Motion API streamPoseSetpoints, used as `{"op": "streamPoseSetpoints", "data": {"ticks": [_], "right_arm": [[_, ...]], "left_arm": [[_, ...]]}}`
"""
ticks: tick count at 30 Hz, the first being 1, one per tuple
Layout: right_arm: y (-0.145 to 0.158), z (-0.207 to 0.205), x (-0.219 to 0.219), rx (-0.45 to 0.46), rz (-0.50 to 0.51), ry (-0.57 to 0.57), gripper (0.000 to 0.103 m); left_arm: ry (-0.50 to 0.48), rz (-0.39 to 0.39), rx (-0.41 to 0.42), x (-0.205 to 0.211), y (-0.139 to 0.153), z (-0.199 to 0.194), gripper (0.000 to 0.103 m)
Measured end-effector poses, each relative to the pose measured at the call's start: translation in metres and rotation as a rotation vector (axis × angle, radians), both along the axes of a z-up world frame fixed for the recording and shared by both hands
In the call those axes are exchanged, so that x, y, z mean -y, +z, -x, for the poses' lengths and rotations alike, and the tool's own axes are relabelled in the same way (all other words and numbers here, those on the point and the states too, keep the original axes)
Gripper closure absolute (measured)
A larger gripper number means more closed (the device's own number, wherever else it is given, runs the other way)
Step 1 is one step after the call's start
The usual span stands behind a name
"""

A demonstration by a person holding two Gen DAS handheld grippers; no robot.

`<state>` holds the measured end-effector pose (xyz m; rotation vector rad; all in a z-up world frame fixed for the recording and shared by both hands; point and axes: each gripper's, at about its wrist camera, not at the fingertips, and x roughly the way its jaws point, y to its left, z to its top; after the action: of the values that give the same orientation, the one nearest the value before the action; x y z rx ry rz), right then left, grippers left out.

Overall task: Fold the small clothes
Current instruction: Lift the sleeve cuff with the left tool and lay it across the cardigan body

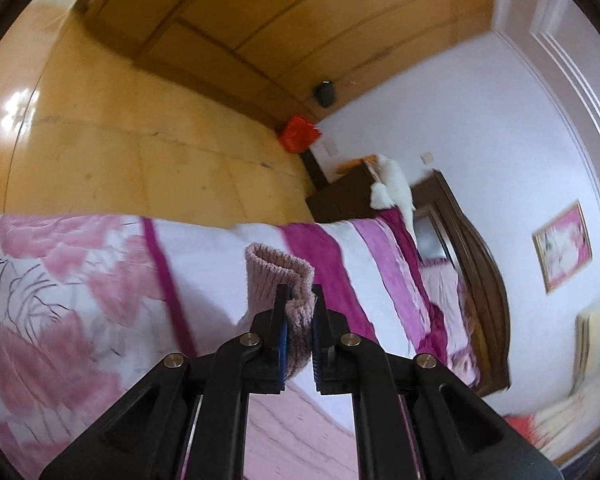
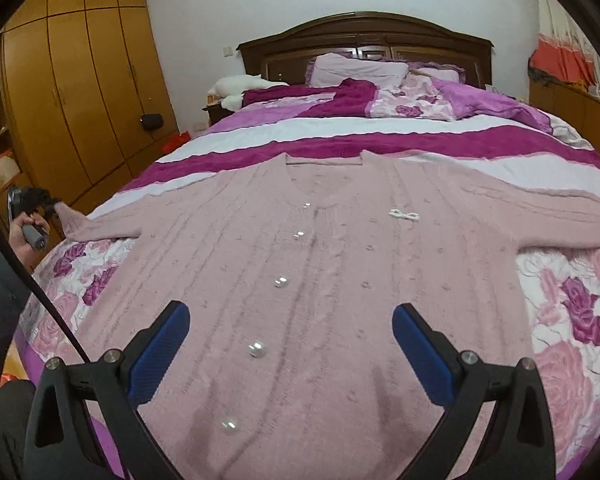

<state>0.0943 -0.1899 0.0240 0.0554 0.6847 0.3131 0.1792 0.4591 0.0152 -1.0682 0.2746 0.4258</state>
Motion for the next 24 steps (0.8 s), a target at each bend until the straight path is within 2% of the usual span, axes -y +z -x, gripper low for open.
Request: {"op": "streamPoseSetpoints", "data": {"ticks": [3,7,16,21,24], "right_arm": [[-0.001,0.008,0.014,-0.003,0.062,-0.018,0.0],[0.004,0.018,0.046,0.009,0.107,-0.072,0.0],[0.009,0.025,0.123,0.004,0.005,-0.227,0.0],[-0.009,0.023,0.142,-0.062,-0.024,-0.29,0.0],[-0.023,0.025,0.158,-0.084,-0.084,-0.322,0.0]], "left_arm": [[-0.035,-0.037,0.011,0.022,0.015,-0.012,0.103],[-0.084,-0.047,0.018,0.052,0.025,-0.031,0.103],[-0.184,-0.09,-0.038,0.122,0.029,-0.071,0.103],[-0.21,-0.086,-0.069,0.148,0.022,-0.078,0.103],[-0.224,-0.131,-0.09,0.166,0.024,-0.081,0.103]]}}
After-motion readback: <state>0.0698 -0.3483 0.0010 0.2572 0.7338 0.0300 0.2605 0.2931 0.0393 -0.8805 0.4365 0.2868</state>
